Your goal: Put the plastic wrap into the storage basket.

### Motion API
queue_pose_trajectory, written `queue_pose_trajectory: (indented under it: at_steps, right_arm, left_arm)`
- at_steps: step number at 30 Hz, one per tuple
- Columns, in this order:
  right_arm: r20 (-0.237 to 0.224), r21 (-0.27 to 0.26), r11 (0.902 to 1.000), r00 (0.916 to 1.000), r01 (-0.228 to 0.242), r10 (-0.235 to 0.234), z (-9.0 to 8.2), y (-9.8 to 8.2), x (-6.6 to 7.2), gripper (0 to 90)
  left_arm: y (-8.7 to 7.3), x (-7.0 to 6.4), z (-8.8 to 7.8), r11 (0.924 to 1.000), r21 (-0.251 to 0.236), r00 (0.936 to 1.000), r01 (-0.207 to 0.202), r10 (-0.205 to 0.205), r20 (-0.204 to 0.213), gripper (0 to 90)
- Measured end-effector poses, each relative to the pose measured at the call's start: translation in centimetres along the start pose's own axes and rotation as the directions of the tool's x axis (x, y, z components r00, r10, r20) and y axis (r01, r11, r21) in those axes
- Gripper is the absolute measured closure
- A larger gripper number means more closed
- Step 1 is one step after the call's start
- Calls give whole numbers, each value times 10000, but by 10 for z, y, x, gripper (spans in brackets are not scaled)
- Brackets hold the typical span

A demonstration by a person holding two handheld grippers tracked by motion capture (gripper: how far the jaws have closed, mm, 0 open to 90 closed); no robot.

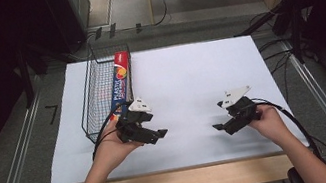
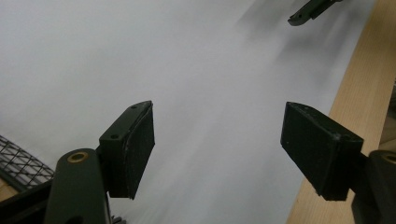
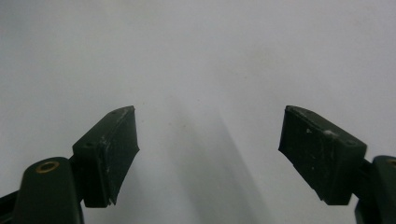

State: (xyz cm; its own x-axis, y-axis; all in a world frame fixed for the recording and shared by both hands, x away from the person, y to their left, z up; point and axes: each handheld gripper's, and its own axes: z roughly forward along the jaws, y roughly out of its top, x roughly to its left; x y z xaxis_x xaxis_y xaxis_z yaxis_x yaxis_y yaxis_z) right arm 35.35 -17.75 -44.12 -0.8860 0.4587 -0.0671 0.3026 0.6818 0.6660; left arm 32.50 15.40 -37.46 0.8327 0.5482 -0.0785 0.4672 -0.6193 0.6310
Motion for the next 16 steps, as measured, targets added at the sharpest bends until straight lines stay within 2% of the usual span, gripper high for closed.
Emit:
queue_pose_trajectory:
  at_steps: [4, 8, 12, 16]
  right_arm:
    - [-49, 29, 10000, 9999, 89, -89, 1, 0, 1, 200]
    - [-77, 92, 9998, 9998, 193, -192, 1, -1, 1, 201]
    - [-133, 163, 9996, 9997, 211, -209, 1, -1, 2, 201]
    - [-147, 225, 9994, 9995, 273, -269, 2, -1, 3, 200]
  left_arm:
    - [-2, -7, 7, 9997, 69, 9996, -246, 245, 145, 267]
    - [-3, -10, 15, 9992, 209, 9990, -330, 323, 323, 266]
    - [-4, -12, 19, 9988, 264, 9986, -408, 399, 356, 265]
    - [-6, -13, 24, 9986, 119, 9985, -514, 512, 168, 264]
